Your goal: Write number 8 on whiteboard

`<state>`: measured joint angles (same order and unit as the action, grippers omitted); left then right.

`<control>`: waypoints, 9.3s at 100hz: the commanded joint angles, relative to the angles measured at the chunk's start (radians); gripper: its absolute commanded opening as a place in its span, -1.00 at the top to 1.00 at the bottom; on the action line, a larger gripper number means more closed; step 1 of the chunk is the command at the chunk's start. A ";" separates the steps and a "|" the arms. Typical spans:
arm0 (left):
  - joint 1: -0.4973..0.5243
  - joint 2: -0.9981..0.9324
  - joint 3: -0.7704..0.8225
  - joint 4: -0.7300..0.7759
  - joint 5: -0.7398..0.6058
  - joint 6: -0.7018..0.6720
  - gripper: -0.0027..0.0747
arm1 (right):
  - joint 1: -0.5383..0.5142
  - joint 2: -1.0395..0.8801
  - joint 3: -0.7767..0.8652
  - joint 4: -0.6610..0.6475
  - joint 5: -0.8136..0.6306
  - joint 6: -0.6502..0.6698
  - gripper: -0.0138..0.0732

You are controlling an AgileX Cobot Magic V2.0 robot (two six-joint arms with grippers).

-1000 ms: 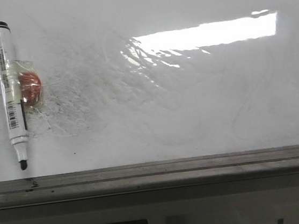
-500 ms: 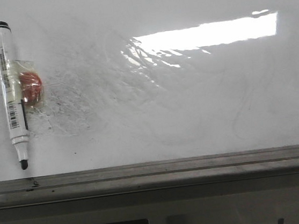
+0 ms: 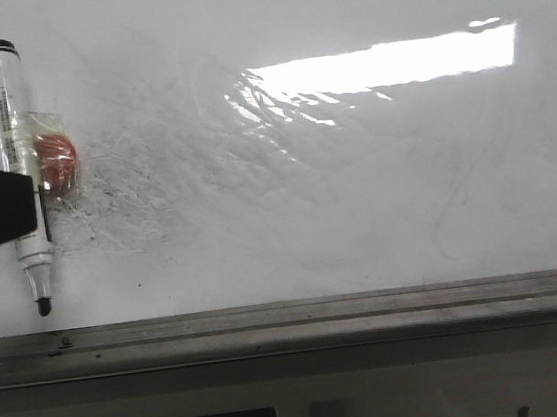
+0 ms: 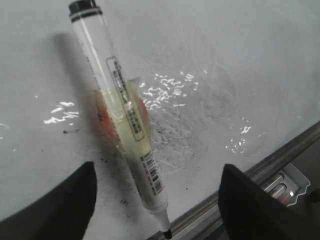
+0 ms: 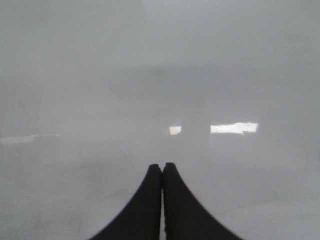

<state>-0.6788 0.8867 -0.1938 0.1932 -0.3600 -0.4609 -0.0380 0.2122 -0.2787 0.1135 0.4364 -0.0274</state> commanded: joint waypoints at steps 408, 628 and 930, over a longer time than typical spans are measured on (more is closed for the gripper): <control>-0.006 -0.514 -0.142 0.367 0.367 0.015 0.07 | 0.793 0.988 -0.867 -0.140 0.126 0.037 0.80; -0.008 0.094 -0.176 0.550 -0.126 0.006 0.98 | 1.012 1.039 -0.901 -0.108 0.197 0.174 -0.04; 0.022 -0.703 0.025 0.228 0.400 -0.158 0.98 | 0.959 -0.003 0.155 -0.263 -0.476 0.175 0.83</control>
<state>-0.6572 0.1740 -0.1428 0.4273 0.1182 -0.6155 0.9277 0.2007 -0.0964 -0.1525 0.0327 0.1565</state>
